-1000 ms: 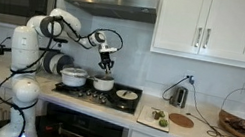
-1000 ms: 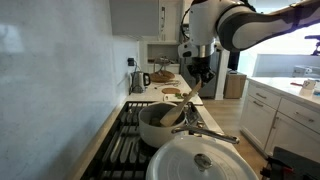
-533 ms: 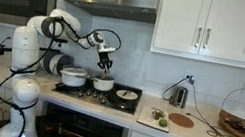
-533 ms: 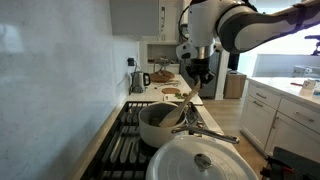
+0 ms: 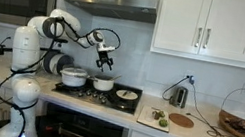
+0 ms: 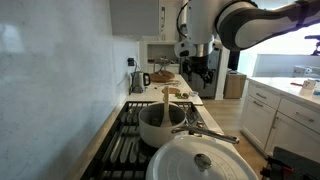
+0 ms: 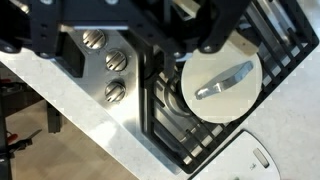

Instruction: Remove the wooden spatula from the chopping board, place the spatula in the open grey pot on the right side of the stove, stir the contents of the pot with the spatula, remove the spatula from the pot and put it on the chopping board

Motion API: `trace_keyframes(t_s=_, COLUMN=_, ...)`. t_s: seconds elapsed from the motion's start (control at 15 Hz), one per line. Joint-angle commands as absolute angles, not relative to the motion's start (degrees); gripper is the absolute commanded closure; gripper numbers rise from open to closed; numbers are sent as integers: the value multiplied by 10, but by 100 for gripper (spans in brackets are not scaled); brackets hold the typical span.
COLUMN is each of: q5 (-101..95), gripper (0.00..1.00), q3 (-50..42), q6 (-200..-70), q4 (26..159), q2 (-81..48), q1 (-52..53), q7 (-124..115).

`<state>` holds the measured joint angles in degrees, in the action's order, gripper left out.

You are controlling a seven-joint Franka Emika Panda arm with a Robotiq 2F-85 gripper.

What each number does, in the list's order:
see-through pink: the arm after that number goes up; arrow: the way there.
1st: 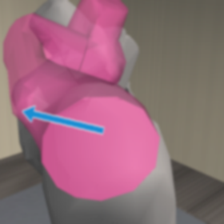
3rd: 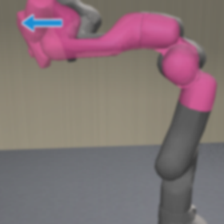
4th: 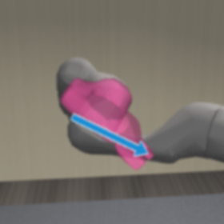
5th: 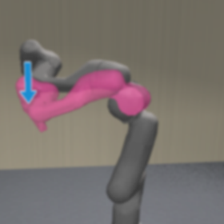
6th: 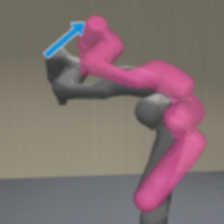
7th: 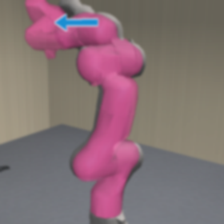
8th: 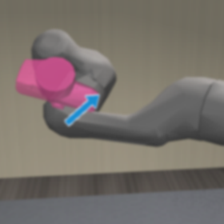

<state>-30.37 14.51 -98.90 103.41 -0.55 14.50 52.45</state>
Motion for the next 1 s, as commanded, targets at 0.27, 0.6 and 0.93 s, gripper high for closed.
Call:
trace_keyframes(t_s=0.27, q5=-175, gripper=0, q3=126, q6=-924, q4=952, q2=-17, q1=126, q7=529)
trace_keyframes(t_s=0.6, q5=-42, gripper=0, q3=100, q6=-939, q4=939, q2=21, q1=104, q7=639)
trace_keyframes(t_s=0.93, q5=-6, gripper=0, q3=88, q6=-925, q4=888, q2=39, q1=104, q7=805)
